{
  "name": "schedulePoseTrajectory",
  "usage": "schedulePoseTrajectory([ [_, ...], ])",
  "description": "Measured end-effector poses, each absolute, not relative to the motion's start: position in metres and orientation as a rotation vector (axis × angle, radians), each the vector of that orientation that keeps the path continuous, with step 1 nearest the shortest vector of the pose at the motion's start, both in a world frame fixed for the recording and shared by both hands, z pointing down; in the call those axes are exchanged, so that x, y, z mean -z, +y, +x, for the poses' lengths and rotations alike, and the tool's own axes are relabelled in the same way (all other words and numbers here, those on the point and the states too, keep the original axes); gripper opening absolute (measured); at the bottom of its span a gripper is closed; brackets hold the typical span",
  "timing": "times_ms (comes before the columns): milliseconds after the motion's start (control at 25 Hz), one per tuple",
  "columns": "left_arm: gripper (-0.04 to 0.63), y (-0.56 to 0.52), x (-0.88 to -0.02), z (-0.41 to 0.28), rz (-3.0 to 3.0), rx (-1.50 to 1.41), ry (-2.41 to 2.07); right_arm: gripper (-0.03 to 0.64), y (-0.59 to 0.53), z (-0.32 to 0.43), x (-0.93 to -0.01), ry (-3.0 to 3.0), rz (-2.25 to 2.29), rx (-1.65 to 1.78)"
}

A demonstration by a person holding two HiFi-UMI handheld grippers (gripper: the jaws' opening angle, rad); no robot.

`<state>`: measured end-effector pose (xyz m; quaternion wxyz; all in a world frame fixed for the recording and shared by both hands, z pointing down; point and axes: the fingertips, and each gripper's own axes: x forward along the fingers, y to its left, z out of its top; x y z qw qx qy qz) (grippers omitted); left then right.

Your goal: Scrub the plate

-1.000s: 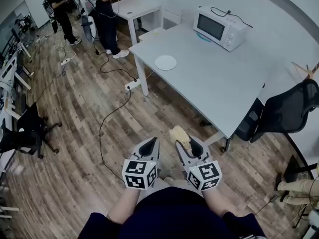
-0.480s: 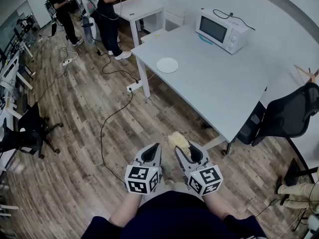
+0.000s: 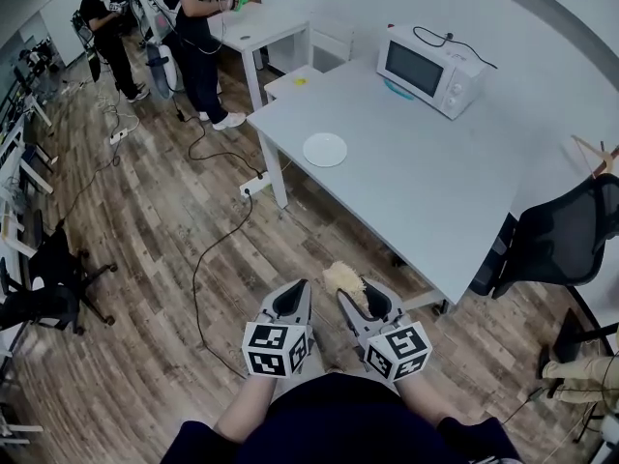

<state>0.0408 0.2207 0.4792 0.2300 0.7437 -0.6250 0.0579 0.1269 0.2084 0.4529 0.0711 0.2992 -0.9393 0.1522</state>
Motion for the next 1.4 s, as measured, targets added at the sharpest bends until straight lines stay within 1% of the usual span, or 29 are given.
schedulePoseTrajectory([
  [600, 0.017, 0.072, -0.459, -0.085, 2.171, -0.245, -1.645, 0.181, 0.065, 0.006, -0.425, -2.818, 1.085, -0.447],
  [880, 0.017, 0.022, -0.464, -0.127, 2.201, -0.263, -1.597, 0.181, 0.020, -0.033, -0.425, -2.797, 1.158, -0.438],
  [1120, 0.018, -0.017, -0.475, -0.144, 2.216, -0.278, -1.543, 0.181, -0.010, -0.040, -0.429, -2.745, 1.270, -0.434],
  [1400, 0.018, -0.062, -0.497, -0.137, 2.209, -0.305, -1.477, 0.181, -0.040, -0.012, -0.446, -2.651, 1.395, -0.490],
])
